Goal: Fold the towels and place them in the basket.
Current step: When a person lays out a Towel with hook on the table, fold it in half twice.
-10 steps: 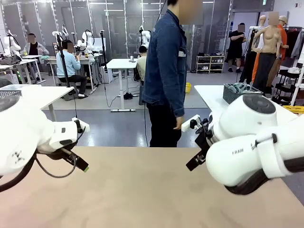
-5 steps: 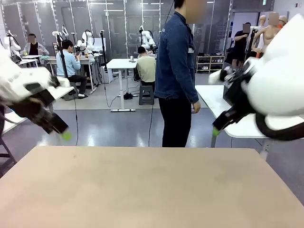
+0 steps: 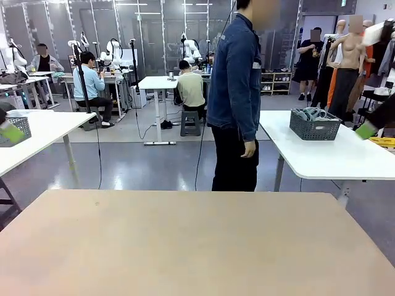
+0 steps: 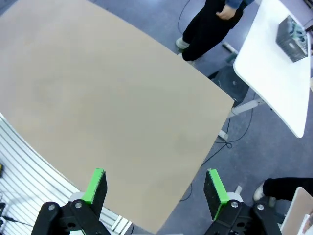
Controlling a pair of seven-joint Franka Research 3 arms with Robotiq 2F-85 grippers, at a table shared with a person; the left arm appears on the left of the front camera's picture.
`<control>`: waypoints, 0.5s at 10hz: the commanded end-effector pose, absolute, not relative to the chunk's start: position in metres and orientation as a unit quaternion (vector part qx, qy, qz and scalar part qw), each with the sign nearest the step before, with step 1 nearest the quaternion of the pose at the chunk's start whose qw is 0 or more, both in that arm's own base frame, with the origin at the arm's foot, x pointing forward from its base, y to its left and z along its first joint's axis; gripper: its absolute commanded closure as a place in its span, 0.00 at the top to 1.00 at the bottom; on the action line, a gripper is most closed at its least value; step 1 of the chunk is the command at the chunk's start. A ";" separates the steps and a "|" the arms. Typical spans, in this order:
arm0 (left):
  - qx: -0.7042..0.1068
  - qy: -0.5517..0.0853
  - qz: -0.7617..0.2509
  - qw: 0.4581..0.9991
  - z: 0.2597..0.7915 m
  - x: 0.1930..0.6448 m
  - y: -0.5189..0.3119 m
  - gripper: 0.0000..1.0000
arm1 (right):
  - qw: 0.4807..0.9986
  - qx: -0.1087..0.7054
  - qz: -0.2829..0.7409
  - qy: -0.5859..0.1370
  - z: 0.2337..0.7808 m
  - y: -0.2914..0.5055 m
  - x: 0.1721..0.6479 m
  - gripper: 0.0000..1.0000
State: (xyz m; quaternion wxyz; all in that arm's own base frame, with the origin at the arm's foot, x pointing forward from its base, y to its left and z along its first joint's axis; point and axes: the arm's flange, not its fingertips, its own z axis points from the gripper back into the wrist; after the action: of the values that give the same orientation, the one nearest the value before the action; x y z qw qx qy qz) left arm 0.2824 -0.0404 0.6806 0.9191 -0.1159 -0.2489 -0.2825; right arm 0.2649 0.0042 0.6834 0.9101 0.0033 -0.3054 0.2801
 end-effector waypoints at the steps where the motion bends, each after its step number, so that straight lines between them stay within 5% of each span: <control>1: -0.137 -0.258 -0.306 0.906 0.692 0.266 -0.030 1.00 | 0.906 -0.003 0.285 -0.312 0.698 0.001 0.246 1.00; 5: -0.125 -0.285 -0.306 0.900 0.702 0.255 -0.020 1.00 | 0.907 0.027 0.288 -0.307 0.722 0.007 0.220 1.00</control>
State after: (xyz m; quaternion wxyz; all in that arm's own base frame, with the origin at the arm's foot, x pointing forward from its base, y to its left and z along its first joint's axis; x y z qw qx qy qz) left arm 0.2553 -0.0217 0.7017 0.9078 -0.1197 -0.2790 -0.2894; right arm 0.2203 0.0034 0.7207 0.9019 0.0062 -0.3205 0.2895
